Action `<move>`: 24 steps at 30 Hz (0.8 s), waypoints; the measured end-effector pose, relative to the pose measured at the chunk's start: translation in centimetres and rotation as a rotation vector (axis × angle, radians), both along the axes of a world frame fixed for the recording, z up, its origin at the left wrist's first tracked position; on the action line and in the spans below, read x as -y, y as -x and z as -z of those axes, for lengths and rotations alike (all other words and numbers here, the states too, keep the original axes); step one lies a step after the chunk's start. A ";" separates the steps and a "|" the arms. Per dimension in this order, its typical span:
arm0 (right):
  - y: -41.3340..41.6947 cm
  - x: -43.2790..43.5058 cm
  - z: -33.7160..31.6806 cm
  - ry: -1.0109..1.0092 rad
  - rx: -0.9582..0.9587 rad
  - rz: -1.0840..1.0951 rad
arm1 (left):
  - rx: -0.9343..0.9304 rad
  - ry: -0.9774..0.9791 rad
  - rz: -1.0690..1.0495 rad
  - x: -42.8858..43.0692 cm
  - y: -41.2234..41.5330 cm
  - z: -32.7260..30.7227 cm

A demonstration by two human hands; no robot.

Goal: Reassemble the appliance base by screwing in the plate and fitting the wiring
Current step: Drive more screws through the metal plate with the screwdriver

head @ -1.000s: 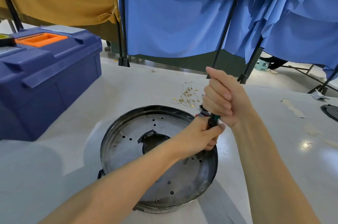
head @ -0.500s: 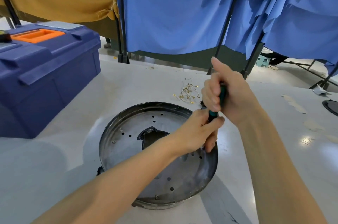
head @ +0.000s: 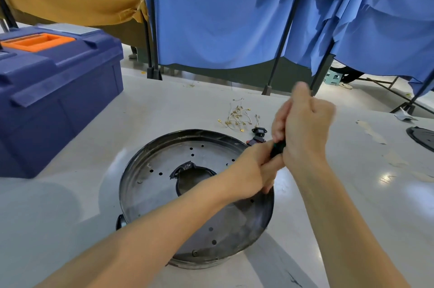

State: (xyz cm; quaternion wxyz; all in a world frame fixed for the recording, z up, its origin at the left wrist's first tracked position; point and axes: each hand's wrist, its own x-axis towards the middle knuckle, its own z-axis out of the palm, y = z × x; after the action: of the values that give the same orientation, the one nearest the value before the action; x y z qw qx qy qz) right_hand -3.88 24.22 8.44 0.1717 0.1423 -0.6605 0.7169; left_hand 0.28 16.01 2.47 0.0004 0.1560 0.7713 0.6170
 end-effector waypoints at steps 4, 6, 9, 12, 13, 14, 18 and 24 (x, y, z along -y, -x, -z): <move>1.5 -0.9 -2.2 -0.035 0.275 -0.762 | 0.071 -0.065 0.084 1.3 -0.1 -0.5; 1.7 -0.5 -2.0 0.052 0.303 -0.842 | 0.095 -0.101 0.090 1.3 -0.1 -0.6; 1.1 0.8 -1.3 0.057 0.188 -0.568 | 0.062 -0.143 -0.002 1.6 0.4 -0.4; 0.2 2.0 -0.3 0.028 0.017 -0.106 | -0.104 -0.086 -0.157 2.0 0.6 0.1; -0.1 2.3 0.0 0.005 -0.027 0.025 | -0.149 -0.032 -0.184 1.9 0.5 0.2; -0.3 2.6 0.2 -0.011 -0.055 0.102 | -0.166 0.007 -0.194 1.9 0.4 0.2; 0.4 1.1 -1.0 -0.041 0.130 -0.306 | -0.059 0.005 -0.086 2.5 0.2 -0.7; 0.7 0.1 -1.6 0.007 0.203 -0.836 | -0.012 0.027 -0.033 1.7 -0.2 -0.9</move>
State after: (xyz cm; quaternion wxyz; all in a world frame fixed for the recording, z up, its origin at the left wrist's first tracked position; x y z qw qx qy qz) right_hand -4.59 24.12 10.02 -0.1992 0.3258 -0.5570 0.7375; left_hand 0.45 14.32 3.33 -0.0123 0.1469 0.7820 0.6056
